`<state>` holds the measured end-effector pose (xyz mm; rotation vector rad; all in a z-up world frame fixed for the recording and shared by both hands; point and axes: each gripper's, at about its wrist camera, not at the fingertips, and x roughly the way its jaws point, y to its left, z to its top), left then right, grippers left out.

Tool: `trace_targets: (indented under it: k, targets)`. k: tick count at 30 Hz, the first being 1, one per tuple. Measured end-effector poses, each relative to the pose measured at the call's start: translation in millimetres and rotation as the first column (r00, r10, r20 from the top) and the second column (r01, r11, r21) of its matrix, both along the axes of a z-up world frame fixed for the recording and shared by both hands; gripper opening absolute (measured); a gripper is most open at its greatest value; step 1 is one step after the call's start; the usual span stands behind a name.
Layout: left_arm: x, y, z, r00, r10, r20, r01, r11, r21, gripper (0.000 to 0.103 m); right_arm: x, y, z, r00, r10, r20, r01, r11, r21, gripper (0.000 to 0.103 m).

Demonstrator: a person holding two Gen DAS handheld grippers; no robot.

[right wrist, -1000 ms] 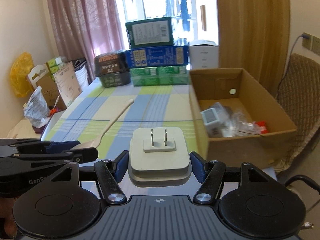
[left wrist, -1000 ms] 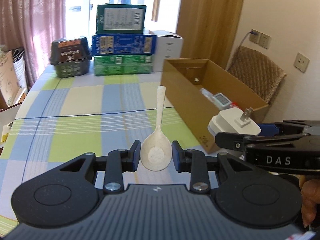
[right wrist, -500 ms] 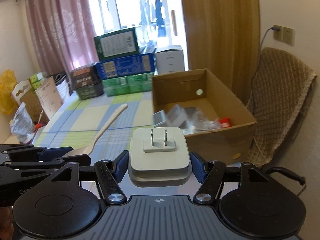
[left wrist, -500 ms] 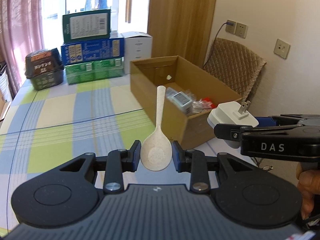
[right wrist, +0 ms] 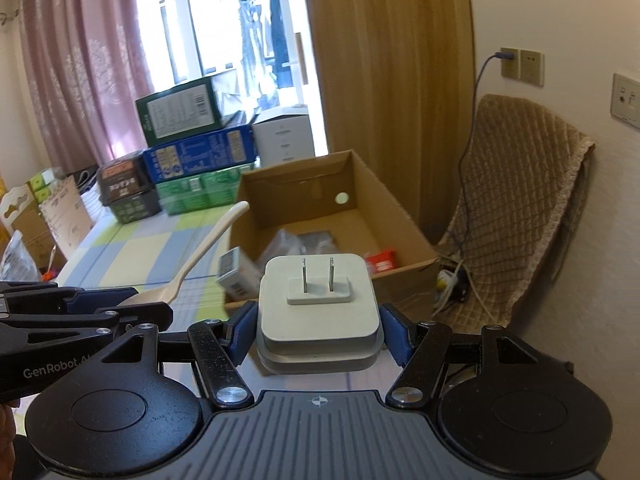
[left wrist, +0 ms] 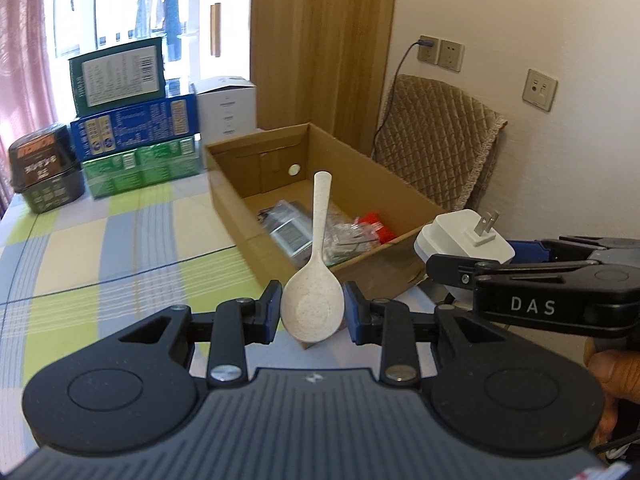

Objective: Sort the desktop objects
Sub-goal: 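Carry the wooden spoon and white plug toward the cardboard box with both tools, then lower the spoon and plug into the cardboard box and open both tools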

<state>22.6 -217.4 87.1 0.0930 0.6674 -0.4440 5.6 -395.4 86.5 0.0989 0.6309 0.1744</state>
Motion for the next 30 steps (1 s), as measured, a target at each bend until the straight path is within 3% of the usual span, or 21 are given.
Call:
trace_targets:
  k: [11,30]
  targets:
    - [25,-31,3,1.0,-0.024,0.004,0.024,1.0,-0.011,0.027,23,-23,0,1.0,-0.011,0.004,0.011,1.0,-0.015,0.062]
    - [59,-46,2,1.0,0.013,-0.006,-0.013,0.999,-0.035,0.027,64,-26,-5,1.0,0.03,-0.002,-0.03,0.999,-0.042,0.062]
